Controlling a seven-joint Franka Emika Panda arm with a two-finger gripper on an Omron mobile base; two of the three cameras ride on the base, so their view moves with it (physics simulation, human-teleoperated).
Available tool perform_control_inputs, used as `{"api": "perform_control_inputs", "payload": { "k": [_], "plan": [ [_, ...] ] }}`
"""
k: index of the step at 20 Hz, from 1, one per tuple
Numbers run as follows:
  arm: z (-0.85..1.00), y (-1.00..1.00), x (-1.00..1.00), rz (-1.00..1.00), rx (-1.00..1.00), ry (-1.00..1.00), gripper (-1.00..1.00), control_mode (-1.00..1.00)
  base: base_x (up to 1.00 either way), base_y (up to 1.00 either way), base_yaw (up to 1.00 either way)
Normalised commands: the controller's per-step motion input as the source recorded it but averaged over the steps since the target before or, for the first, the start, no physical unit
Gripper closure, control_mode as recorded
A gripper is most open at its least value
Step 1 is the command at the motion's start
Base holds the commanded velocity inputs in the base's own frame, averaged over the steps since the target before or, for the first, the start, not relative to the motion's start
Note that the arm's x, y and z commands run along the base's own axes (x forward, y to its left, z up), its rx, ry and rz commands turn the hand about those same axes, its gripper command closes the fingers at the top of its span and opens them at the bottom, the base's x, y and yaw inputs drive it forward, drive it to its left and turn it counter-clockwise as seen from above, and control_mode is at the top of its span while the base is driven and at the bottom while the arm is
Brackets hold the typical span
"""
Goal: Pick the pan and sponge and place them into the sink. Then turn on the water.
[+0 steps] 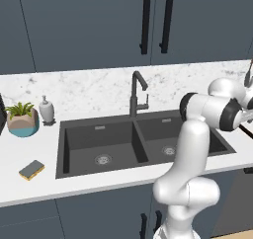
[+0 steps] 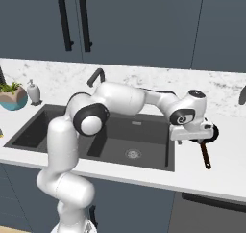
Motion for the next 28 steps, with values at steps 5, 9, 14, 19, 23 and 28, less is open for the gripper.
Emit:
{"api": "perform_control_inputs", "payload": {
  "k": [5,9,14,19,23,28],
  "plan": [
    [-0.10,-0.20,0.14,0.00,0.00,0.02,-1.00,-1.00,0.00,0.00,0.00],
    [-0.18,-0.14,0.15,0.00,0.00,0.02,-1.00,-1.00,0.00,0.00,0.00],
    [-0.17,-0.19,0.15,0.00,0.00,0.03,-1.00,-1.00,0.00,0.00,0.00],
    [-0.15,-0.23,0.15,0.00,0.00,0.03,-1.00,-1.00,0.00,0.00,0.00],
    [-0.21,-0.16,0.13,0.00,0.00,0.04,-1.00,-1.00,0.00,0.00,0.00],
    [-0.17,-0.16,0.11,0.00,0.00,0.04,-1.00,-1.00,0.00,0.00,0.00]
  ]
}}
